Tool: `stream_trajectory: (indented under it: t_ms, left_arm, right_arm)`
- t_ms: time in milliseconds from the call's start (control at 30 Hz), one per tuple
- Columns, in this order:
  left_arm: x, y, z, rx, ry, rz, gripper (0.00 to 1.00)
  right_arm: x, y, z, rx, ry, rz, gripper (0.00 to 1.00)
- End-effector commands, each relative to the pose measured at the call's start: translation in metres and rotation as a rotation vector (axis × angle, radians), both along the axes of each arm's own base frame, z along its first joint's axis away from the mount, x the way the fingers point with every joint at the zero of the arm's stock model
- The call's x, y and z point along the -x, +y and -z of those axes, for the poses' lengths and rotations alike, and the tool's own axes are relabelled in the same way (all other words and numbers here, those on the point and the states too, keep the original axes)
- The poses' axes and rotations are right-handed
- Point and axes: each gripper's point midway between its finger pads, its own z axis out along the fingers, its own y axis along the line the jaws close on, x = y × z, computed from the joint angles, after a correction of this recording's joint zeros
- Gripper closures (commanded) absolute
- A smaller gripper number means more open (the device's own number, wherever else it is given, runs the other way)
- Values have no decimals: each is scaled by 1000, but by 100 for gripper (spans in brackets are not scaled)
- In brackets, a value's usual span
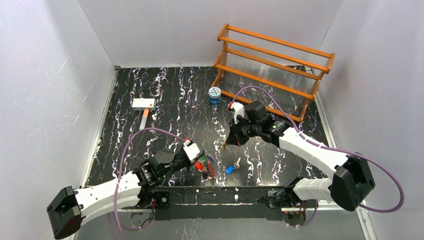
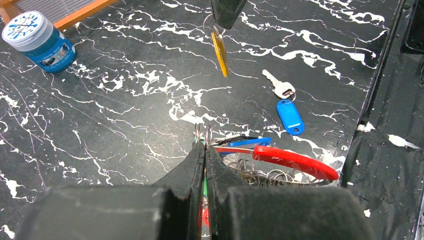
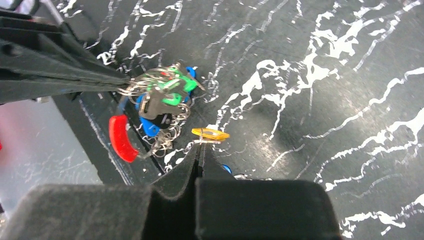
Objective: Put the keys on the keyring
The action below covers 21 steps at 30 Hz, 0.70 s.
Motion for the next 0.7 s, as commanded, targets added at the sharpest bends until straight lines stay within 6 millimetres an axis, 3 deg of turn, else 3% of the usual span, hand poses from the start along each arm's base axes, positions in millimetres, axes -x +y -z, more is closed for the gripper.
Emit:
stream_trajectory:
  t_ms: [0,467,667]
  left_arm:
    - [1,-6,-10,9,-3,22,100]
    - [5,-14,-17,20,-13,67,100]
    - [6,-15,-16,22,-1,74,100]
  right_arm:
    - [12,20,-27,-145,-58,-180,99]
    - [23,43,-32,-109,-137,-375,99]
    - [35,59,-23,-45,-187,-433,99]
